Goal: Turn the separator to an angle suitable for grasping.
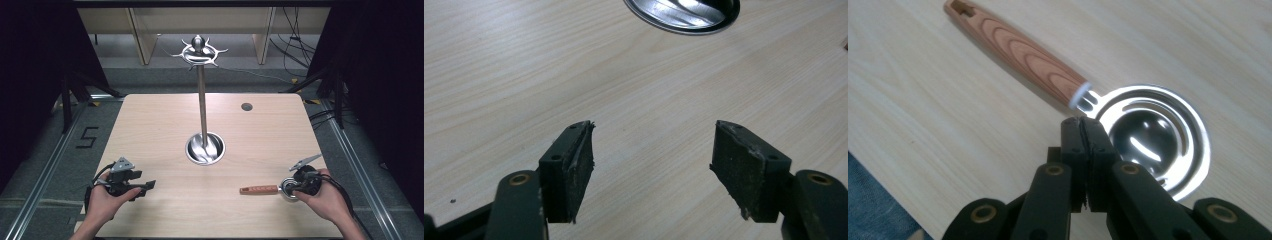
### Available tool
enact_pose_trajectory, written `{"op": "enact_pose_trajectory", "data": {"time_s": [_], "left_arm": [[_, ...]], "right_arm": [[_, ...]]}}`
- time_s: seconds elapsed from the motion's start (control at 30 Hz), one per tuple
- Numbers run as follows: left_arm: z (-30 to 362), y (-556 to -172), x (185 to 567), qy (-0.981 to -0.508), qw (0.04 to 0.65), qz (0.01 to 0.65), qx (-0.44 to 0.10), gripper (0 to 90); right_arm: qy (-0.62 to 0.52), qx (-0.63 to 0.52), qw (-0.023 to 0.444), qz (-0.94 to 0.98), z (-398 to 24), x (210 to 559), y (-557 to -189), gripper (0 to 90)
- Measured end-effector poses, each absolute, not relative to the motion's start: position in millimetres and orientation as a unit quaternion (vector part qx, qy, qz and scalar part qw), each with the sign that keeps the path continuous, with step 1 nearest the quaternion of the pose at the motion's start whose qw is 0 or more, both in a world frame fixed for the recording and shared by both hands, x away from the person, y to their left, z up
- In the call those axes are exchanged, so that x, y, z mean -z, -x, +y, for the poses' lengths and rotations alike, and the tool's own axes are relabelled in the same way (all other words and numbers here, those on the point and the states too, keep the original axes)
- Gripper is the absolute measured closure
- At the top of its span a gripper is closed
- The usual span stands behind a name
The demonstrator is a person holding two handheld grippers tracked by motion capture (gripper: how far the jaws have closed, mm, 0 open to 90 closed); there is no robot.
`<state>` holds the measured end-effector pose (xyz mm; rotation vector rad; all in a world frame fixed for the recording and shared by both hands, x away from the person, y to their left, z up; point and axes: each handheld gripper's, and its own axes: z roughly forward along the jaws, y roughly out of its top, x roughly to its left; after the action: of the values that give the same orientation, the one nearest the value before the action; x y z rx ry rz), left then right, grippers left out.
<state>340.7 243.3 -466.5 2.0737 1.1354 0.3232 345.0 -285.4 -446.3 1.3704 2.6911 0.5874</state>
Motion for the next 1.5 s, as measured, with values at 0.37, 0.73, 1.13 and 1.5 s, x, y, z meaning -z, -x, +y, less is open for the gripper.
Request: {"op": "enact_pose_trajectory", "data": {"time_s": [0.37,0.73,1.13,1.5], "left_arm": [[241.8,-339.8,467.2,-0.801,0.378,0.446,-0.127,32.3],[241.9,-339.6,466.6,-0.802,0.376,0.446,-0.129,32.3],[245.2,-340.0,464.9,-0.816,0.361,0.435,-0.119,32.2],[243.1,-339.7,466.2,-0.805,0.373,0.446,-0.121,32.2]], "right_arm": [[-0.355,-0.145,0.010,0.924,-226.7,456.8,-355.2,90.0],[-0.348,-0.111,0.004,0.931,-206.5,467.0,-368.1,90.0],[-0.367,-0.100,0.028,0.924,-203.4,468.7,-392.8,90.0],[-0.427,-0.101,0.062,0.896,-224.8,467.1,-428.3,90.0]]}}
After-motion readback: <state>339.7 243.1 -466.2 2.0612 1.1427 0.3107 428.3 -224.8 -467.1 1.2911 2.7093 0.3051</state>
